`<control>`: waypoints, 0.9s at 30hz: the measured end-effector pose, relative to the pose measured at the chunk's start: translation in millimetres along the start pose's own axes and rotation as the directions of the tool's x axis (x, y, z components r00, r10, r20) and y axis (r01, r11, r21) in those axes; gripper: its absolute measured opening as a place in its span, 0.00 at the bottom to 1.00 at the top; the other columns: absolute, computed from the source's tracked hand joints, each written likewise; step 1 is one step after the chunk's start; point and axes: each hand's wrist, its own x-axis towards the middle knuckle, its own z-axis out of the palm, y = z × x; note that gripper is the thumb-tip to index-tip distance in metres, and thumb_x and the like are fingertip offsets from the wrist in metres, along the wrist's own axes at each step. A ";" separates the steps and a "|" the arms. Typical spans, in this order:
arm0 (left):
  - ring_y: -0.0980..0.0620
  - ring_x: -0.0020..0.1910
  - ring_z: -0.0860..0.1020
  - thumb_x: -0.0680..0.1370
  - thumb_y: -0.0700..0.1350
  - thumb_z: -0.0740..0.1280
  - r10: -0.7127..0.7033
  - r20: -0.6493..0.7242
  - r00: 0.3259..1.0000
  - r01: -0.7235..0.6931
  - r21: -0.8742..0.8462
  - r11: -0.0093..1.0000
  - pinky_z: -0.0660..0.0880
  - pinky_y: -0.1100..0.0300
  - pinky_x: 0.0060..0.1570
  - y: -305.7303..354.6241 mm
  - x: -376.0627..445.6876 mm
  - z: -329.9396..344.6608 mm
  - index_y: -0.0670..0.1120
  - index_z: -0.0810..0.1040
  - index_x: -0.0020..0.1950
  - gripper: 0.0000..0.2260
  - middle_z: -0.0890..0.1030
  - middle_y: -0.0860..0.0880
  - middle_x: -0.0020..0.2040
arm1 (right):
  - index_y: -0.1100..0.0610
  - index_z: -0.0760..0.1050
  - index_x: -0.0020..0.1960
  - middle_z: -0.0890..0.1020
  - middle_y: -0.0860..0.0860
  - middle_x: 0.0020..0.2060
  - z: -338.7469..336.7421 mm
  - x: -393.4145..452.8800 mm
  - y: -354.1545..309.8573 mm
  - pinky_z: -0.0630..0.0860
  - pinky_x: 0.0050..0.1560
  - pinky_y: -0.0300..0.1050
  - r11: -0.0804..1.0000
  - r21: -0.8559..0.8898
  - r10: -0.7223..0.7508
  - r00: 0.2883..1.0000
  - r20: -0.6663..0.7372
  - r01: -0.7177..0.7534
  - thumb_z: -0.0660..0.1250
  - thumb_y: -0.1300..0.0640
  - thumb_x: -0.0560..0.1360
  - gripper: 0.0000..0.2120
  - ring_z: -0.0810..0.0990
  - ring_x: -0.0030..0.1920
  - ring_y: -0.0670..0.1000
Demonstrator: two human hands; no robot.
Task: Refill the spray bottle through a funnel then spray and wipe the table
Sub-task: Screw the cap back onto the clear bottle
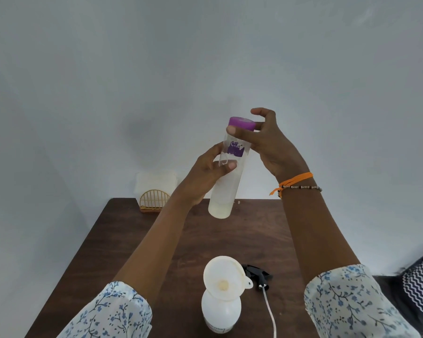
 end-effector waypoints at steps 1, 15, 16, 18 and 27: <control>0.53 0.56 0.77 0.79 0.46 0.63 -0.003 -0.003 1.000 0.003 -0.011 1.000 0.76 0.66 0.49 -0.3 1.0 -0.4 0.54 0.67 0.65 0.15 0.75 0.53 0.61 | 0.53 0.56 0.70 0.75 0.53 0.55 -1.3 -0.4 0.5 0.75 0.56 0.43 0.999 0.038 0.010 0.999 0.033 -0.012 0.72 0.55 0.70 0.35 0.75 0.56 0.53; 0.50 0.60 0.76 0.79 0.44 0.63 -0.020 0.005 1.000 0.021 -0.078 0.997 0.76 0.58 0.55 -0.4 3.5 -5.8 0.52 0.67 0.67 0.17 0.76 0.51 0.62 | 0.54 0.60 0.70 0.76 0.54 0.58 -9.7 2.3 2.4 0.61 0.71 0.57 0.976 0.196 0.069 0.990 0.125 -0.093 0.67 0.57 0.73 0.28 0.72 0.64 0.55; 0.50 0.60 0.76 0.79 0.44 0.63 -0.021 0.001 1.000 0.021 -0.079 0.997 0.76 0.59 0.55 -0.8 3.3 -5.6 0.52 0.67 0.67 0.17 0.75 0.50 0.63 | 0.56 0.61 0.70 0.76 0.55 0.59 -10.3 2.0 3.1 0.61 0.71 0.57 0.974 0.207 0.069 0.988 0.139 -0.097 0.66 0.58 0.75 0.27 0.72 0.64 0.55; 0.50 0.59 0.76 0.79 0.44 0.64 -0.018 -0.021 1.000 0.016 -0.079 0.997 0.76 0.60 0.53 -1.5 3.0 -5.8 0.51 0.67 0.68 0.18 0.75 0.50 0.63 | 0.57 0.64 0.70 0.77 0.54 0.58 -11.3 1.3 3.4 0.61 0.71 0.57 0.985 0.154 0.057 0.994 0.099 -0.071 0.65 0.60 0.75 0.24 0.73 0.62 0.53; 0.52 0.59 0.76 0.79 0.44 0.64 -0.028 -0.020 0.999 0.026 -0.066 0.997 0.77 0.63 0.51 -1.6 1.5 -7.8 0.53 0.67 0.67 0.17 0.75 0.52 0.62 | 0.57 0.64 0.70 0.76 0.52 0.59 -13.1 3.3 7.2 0.59 0.71 0.55 0.990 0.127 0.044 0.989 0.141 -0.063 0.66 0.59 0.75 0.26 0.72 0.63 0.52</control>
